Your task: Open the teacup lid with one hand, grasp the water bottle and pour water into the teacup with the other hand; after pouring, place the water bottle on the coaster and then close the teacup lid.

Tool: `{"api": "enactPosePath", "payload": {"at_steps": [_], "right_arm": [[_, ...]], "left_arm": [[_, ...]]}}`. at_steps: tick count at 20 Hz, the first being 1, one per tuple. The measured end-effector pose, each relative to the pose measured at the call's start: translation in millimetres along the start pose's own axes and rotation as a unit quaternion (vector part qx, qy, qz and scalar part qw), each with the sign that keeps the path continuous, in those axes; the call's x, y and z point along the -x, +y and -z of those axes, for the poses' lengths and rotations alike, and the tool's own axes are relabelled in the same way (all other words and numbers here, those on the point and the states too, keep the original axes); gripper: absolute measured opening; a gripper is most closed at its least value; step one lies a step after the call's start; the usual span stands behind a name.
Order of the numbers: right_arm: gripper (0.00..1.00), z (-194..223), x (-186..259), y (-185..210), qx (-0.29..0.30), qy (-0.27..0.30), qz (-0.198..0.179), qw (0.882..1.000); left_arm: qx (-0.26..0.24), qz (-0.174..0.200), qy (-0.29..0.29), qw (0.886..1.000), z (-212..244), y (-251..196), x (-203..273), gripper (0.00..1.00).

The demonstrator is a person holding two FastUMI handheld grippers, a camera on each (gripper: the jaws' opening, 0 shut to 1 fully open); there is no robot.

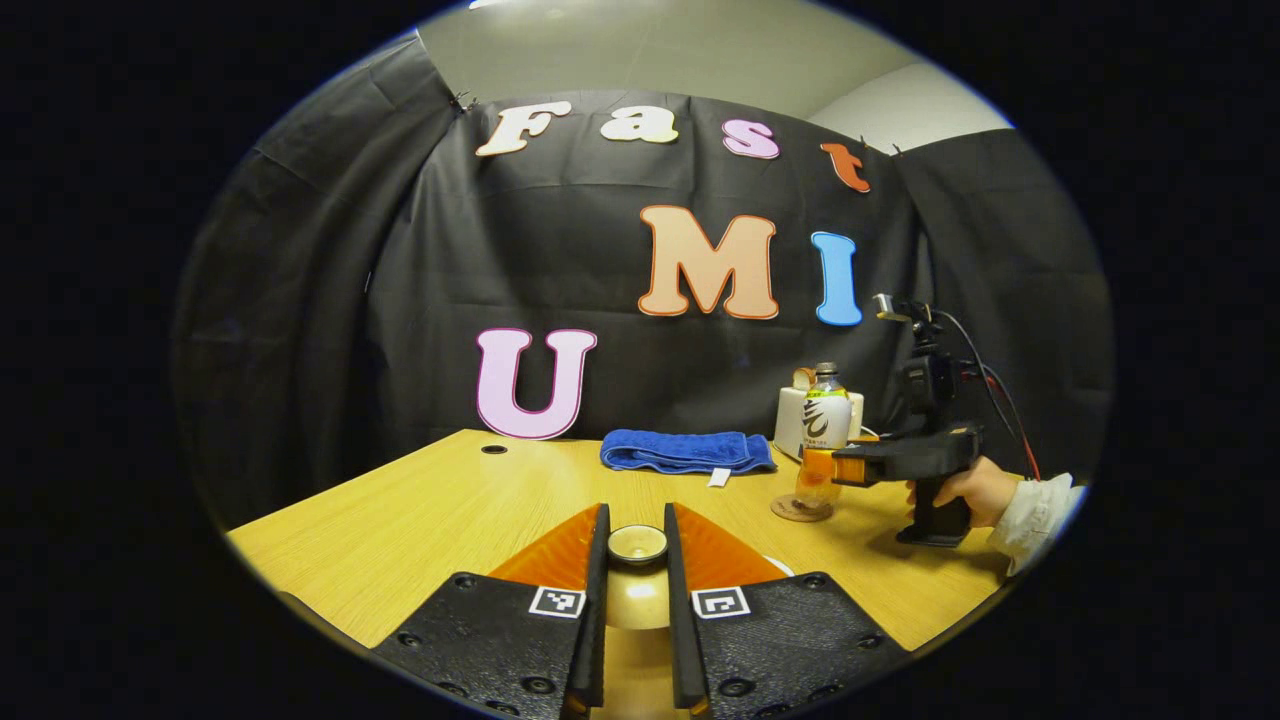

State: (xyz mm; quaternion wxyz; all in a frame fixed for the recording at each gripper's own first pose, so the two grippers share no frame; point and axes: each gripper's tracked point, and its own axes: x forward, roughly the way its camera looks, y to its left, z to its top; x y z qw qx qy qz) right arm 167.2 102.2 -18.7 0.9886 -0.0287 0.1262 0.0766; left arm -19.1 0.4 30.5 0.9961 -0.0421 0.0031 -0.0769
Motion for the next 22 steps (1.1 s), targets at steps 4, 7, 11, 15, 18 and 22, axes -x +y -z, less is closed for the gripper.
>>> {"api": "enactPosePath", "payload": {"at_steps": [4,7,11,15,18,22], "right_arm": [[0.67,5,-14,-5,-0.017,0.003,0.008,1.000],[0.68,2,-18,3,-0.017,-0.008,-0.001,1.000],[0.67,12,-25,8,-0.011,0.001,-0.001,1.000],[0.69,11,-24,5,-0.004,-0.004,0.003,1.000],[0.75,10,-27,6,-0.001,-0.002,-0.002,1.000],[0.86,10,-19,11,0.005,-0.006,-0.007,1.000]], "left_arm": [[0.005,0.001,0.000,1.000,1,1,0,0.24],[0.007,0.001,0.004,1.000,5,2,-1,0.24],[0.009,0.002,0.004,1.000,5,3,-1,0.24],[0.008,0.003,0.003,1.000,2,2,-2,0.24],[0.008,0.005,0.003,1.000,3,0,-3,0.24],[0.007,0.001,0.003,1.000,2,0,-5,0.24]]}}
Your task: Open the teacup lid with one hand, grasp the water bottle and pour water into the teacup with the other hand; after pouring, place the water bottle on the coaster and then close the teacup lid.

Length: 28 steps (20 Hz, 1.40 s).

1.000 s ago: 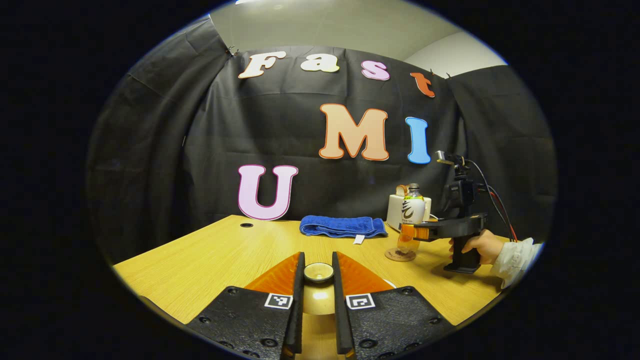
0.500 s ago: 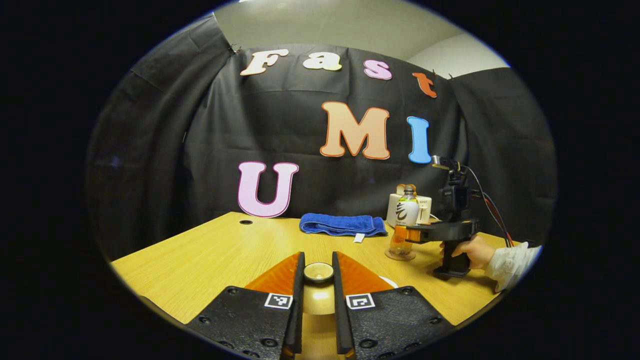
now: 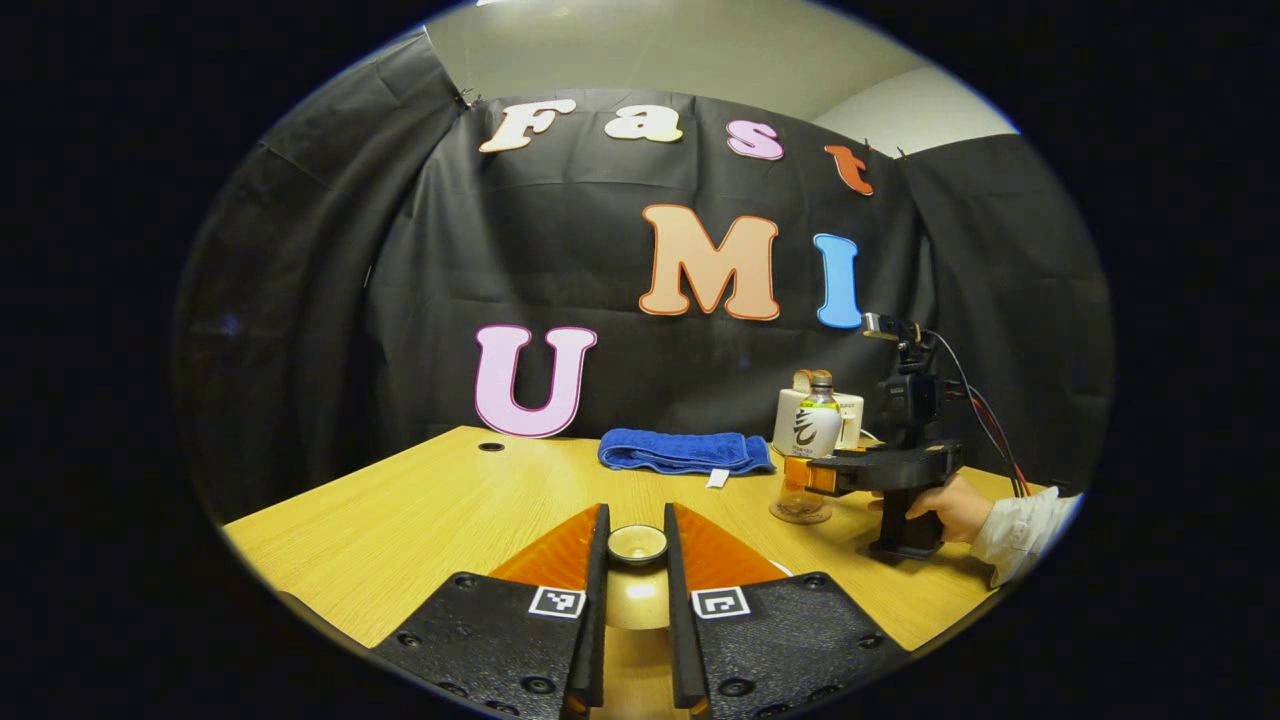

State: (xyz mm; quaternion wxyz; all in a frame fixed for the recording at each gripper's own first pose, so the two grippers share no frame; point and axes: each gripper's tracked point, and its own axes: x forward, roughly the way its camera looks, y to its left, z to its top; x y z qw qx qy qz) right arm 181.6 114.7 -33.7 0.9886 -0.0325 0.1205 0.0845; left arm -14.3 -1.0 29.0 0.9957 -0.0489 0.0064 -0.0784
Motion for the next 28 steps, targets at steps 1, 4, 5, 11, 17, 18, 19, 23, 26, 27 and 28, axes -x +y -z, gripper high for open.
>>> {"api": "enactPosePath", "payload": {"at_steps": [1,4,5,11,17,18,19,23,26,27,28], "right_arm": [[0.90,0,2,-1,0.002,-0.002,0.002,1.000],[0.99,-4,9,-9,0.001,-0.010,0.010,1.000],[0.96,-5,12,-12,-0.001,-0.013,0.012,1.000],[0.99,-13,45,-29,-0.012,-0.031,0.013,0.999],[0.94,-26,81,-43,-0.030,-0.055,0.008,0.998],[0.94,-28,85,-46,-0.029,-0.059,0.009,0.998],[0.96,-29,89,-49,-0.027,-0.062,0.012,0.998],[0.96,-27,98,-56,-0.029,-0.065,0.014,0.997],[0.96,-21,101,-60,-0.034,-0.061,0.015,0.997],[0.99,-19,101,-61,-0.036,-0.059,0.015,0.997],[0.96,-18,103,-61,-0.037,-0.059,0.014,0.997]], "left_arm": [[0.000,0.002,0.000,1.000,0,-1,-1,0.24],[0.001,0.010,0.002,1.000,0,-8,-4,0.24],[0.001,0.014,0.002,1.000,-1,-11,-6,0.24],[-0.004,0.036,0.008,0.999,4,-31,-21,0.24],[-0.008,0.048,0.039,0.998,29,-47,-31,0.24],[-0.007,0.049,0.043,0.998,32,-49,-32,0.24],[-0.007,0.050,0.047,0.998,35,-51,-33,0.24],[-0.014,0.052,0.064,0.996,49,-56,-35,0.24],[-0.021,0.055,0.067,0.996,53,-61,-36,0.25],[-0.022,0.055,0.068,0.996,55,-61,-38,0.25],[-0.023,0.056,0.071,0.996,57,-63,-38,0.25]]}}
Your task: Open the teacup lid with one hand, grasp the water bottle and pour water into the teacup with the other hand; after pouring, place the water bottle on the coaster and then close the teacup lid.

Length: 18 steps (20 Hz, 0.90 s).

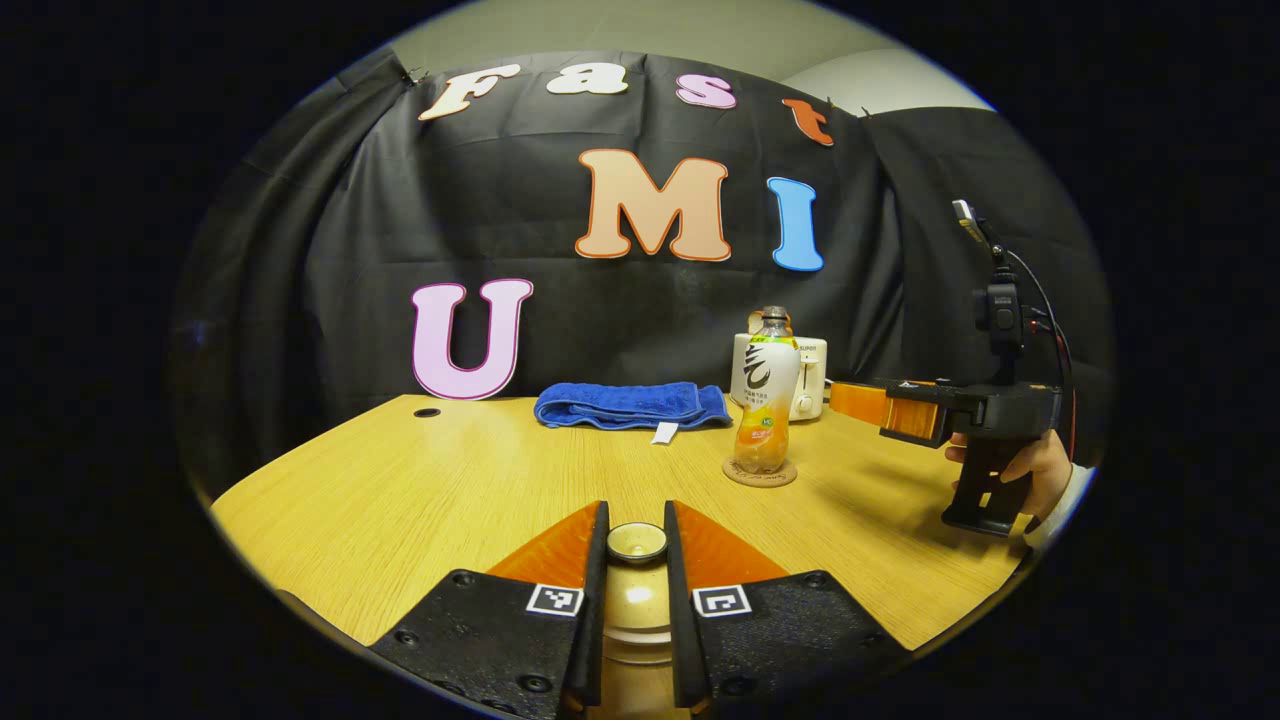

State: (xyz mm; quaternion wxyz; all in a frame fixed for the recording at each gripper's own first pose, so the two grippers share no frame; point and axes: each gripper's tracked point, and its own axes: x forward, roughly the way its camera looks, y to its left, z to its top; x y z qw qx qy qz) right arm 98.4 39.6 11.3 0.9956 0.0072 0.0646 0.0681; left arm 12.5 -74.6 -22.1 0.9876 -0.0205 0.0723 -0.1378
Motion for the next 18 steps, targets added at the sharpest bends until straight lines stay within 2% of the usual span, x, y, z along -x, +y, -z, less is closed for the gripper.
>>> {"api": "enactPosePath", "payload": {"at_steps": [2,5,7,9,10,12,13,14,15,16,18], "right_arm": [[0.94,2,3,-2,0.003,-0.001,0.000,1.000],[0.96,3,6,-3,0.004,-0.001,0.000,1.000],[0.99,2,12,-3,0.001,-0.001,-0.002,1.000],[0.96,2,17,-3,0.000,-0.002,-0.002,1.000],[0.96,1,21,-3,0.001,-0.004,-0.001,1.000],[0.96,1,31,-2,0.002,-0.010,-0.001,1.000],[0.96,1,37,-1,0.001,-0.012,-0.002,1.000],[0.96,2,44,1,0.001,-0.014,-0.004,1.000],[0.99,4,50,2,0.002,-0.016,-0.004,1.000],[0.96,6,56,3,0.003,-0.016,-0.003,1.000],[0.96,9,70,4,0.001,-0.016,-0.003,1.000]], "left_arm": [[-0.003,0.003,0.001,1.000,1,-4,-1,0.26],[-0.013,0.002,0.006,1.000,4,-7,-2,0.28],[-0.014,-0.004,0.004,1.000,4,-6,-1,0.33],[-0.015,-0.008,-0.001,1.000,1,-5,1,0.42],[-0.016,-0.012,-0.006,1.000,-1,-5,3,0.59],[-0.017,-0.024,-0.023,0.999,-9,-2,8,0.74],[-0.018,-0.031,-0.033,0.999,-14,0,11,0.78],[-0.018,-0.040,-0.043,0.998,-18,2,13,0.87],[-0.017,-0.047,-0.054,0.997,-21,3,15,0.91],[-0.015,-0.051,-0.060,0.997,-23,3,17,0.94],[-0.011,-0.056,-0.065,0.996,-23,2,20,0.94]]}}
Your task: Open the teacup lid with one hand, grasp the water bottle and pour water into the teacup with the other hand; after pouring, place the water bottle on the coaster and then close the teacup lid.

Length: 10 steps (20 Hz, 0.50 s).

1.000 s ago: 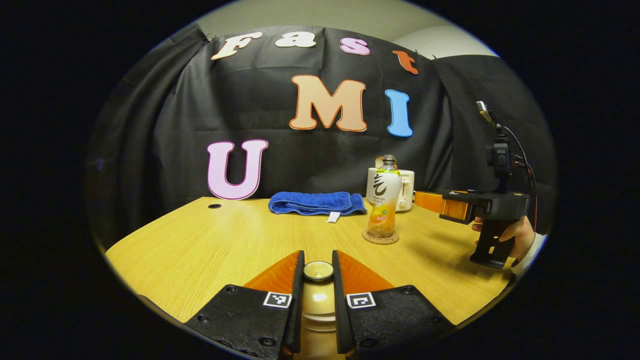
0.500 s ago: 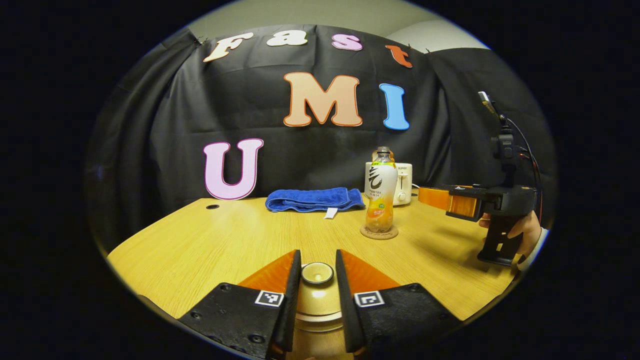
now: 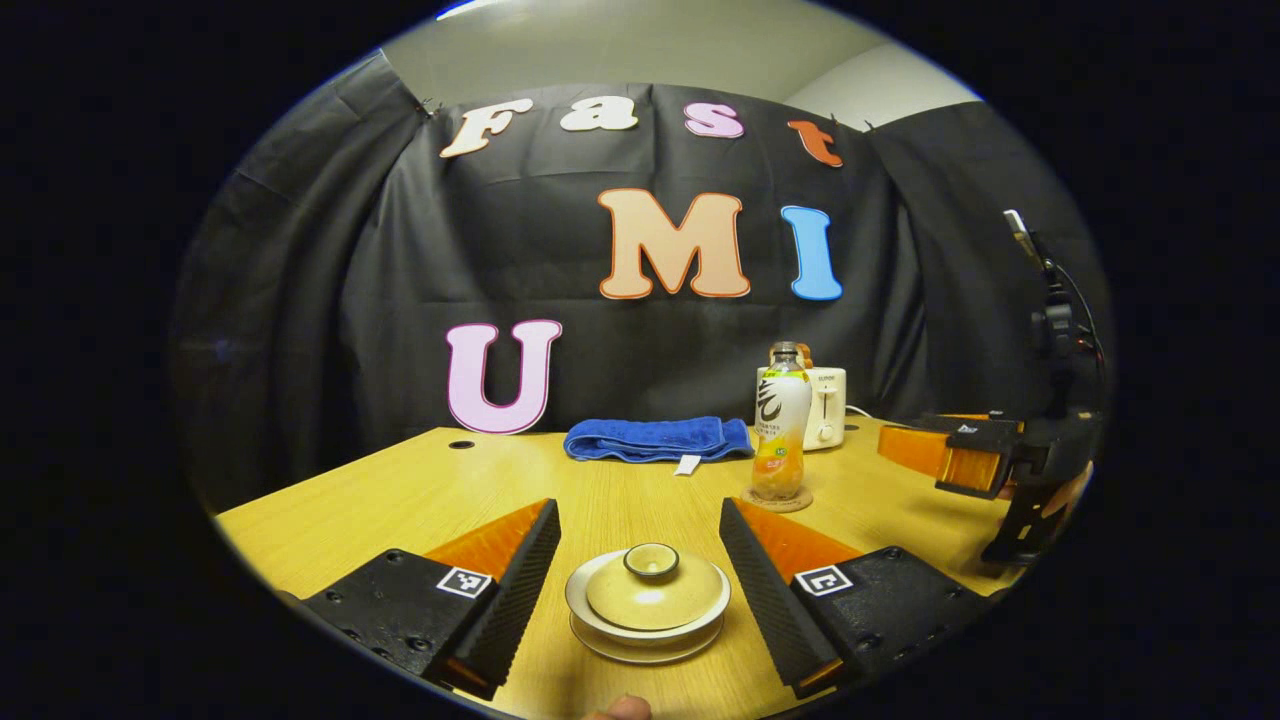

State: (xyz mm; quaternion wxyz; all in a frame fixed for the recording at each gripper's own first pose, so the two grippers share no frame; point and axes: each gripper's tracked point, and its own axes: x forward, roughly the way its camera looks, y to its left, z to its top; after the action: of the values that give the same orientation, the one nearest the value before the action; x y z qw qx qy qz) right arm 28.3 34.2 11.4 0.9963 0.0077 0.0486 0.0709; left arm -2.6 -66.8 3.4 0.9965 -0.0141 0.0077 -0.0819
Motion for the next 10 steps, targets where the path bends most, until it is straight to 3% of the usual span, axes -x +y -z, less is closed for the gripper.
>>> {"api": "enactPosePath", "payload": {"at_steps": [7,10], "right_arm": [[0.94,8,44,2,0.007,-0.005,0.004,1.000],[0.99,13,57,3,0.015,-0.006,0.007,1.000]], "left_arm": [[0.006,-0.011,-0.010,1.000,0,-1,11,0.94],[0.008,-0.011,-0.013,1.000,0,-2,15,0.94]]}}
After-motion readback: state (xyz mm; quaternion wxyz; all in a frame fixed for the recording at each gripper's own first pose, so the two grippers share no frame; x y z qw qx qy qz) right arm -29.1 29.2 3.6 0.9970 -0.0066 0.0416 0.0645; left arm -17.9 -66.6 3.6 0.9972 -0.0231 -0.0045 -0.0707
